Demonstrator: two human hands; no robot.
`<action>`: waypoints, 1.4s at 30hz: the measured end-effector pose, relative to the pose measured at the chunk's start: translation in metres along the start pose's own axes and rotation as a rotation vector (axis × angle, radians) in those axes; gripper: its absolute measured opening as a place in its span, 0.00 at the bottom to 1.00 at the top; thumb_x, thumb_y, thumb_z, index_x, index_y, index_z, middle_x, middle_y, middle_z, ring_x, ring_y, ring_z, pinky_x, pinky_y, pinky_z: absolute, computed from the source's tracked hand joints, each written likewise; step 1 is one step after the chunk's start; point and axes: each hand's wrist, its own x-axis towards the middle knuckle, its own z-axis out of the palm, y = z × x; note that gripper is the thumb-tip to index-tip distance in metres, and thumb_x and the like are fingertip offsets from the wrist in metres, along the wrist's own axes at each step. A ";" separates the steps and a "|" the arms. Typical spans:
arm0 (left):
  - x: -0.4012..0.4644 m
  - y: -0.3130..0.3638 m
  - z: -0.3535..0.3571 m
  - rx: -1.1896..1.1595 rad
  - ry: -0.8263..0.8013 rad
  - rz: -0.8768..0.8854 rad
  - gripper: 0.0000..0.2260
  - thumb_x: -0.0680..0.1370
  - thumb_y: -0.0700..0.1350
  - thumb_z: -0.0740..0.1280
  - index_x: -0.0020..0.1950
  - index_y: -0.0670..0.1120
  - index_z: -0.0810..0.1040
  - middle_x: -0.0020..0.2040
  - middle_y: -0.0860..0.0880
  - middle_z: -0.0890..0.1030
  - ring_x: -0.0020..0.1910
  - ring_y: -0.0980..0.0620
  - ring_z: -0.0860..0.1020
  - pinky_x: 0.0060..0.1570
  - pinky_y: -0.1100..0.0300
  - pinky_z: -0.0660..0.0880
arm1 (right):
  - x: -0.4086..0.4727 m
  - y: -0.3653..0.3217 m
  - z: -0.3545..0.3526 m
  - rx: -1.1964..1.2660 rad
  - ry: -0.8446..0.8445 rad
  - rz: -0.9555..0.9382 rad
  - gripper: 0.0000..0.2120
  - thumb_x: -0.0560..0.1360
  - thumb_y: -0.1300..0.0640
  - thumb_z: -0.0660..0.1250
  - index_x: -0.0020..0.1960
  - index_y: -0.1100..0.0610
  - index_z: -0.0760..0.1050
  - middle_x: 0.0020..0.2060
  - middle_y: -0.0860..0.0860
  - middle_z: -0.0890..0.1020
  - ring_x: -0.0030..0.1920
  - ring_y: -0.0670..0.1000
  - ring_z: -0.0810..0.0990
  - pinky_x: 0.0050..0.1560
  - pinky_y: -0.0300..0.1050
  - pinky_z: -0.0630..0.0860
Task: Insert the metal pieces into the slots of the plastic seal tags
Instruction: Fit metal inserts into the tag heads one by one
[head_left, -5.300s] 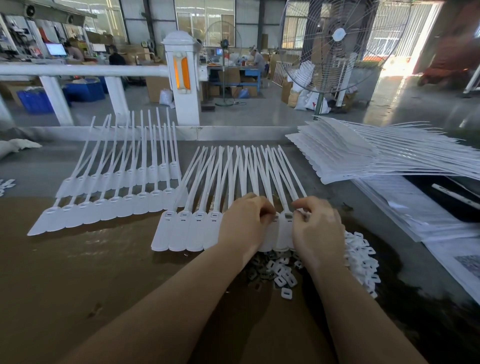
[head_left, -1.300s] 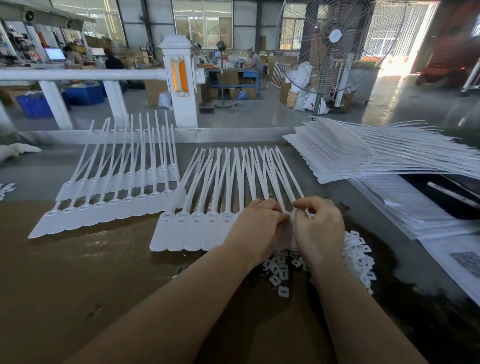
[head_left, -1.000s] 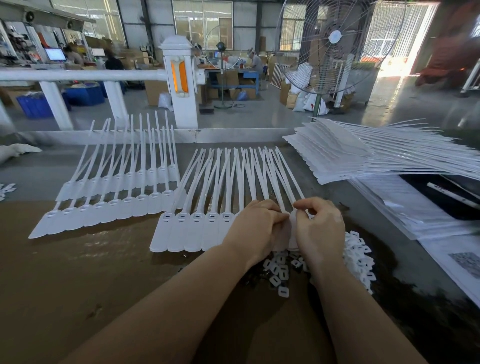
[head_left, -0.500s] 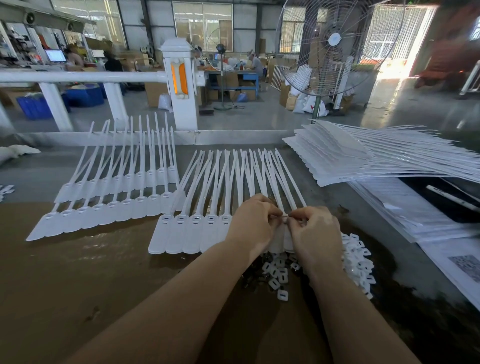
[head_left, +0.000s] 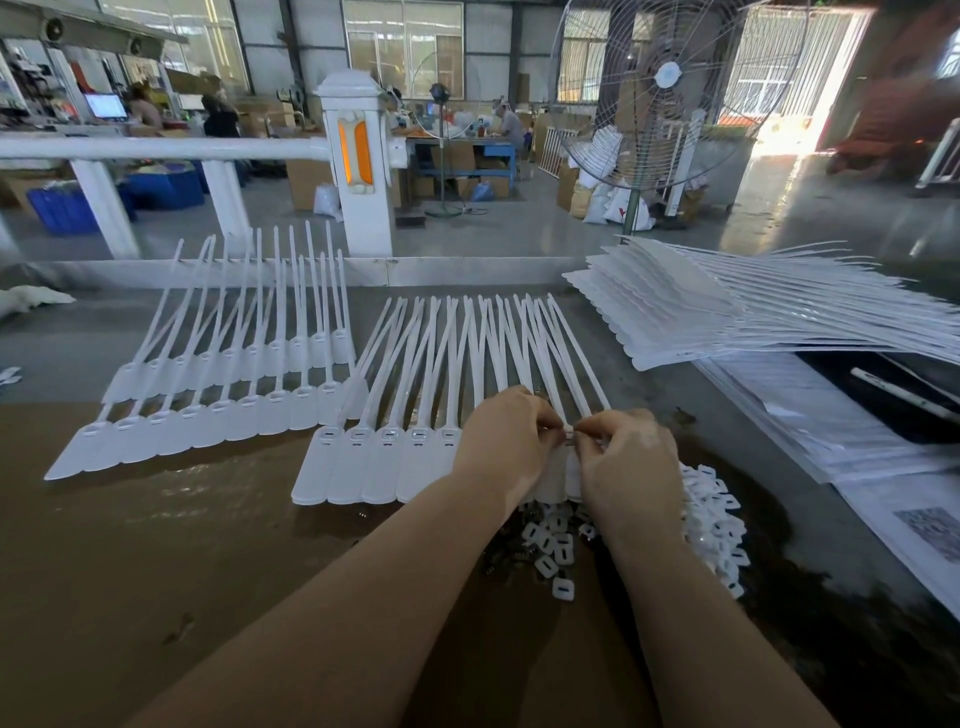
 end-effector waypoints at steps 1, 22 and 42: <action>0.000 0.000 0.000 0.001 0.003 -0.003 0.10 0.78 0.46 0.65 0.56 0.48 0.82 0.56 0.50 0.78 0.52 0.51 0.77 0.54 0.62 0.70 | -0.001 -0.001 0.001 -0.008 0.009 -0.010 0.08 0.75 0.58 0.65 0.51 0.56 0.81 0.52 0.54 0.78 0.54 0.54 0.71 0.55 0.43 0.64; -0.015 0.003 -0.005 0.473 -0.110 0.353 0.14 0.81 0.46 0.56 0.63 0.48 0.76 0.57 0.49 0.75 0.55 0.49 0.70 0.57 0.52 0.70 | 0.003 -0.008 -0.005 0.417 0.097 0.122 0.08 0.73 0.64 0.64 0.46 0.55 0.81 0.48 0.52 0.80 0.51 0.53 0.76 0.54 0.48 0.72; -0.040 -0.002 -0.031 -0.103 -0.340 0.244 0.06 0.74 0.45 0.70 0.49 0.52 0.84 0.40 0.64 0.74 0.40 0.66 0.72 0.43 0.75 0.66 | 0.005 -0.011 -0.012 0.992 0.106 0.265 0.12 0.75 0.64 0.64 0.39 0.50 0.80 0.30 0.44 0.79 0.31 0.38 0.75 0.37 0.37 0.73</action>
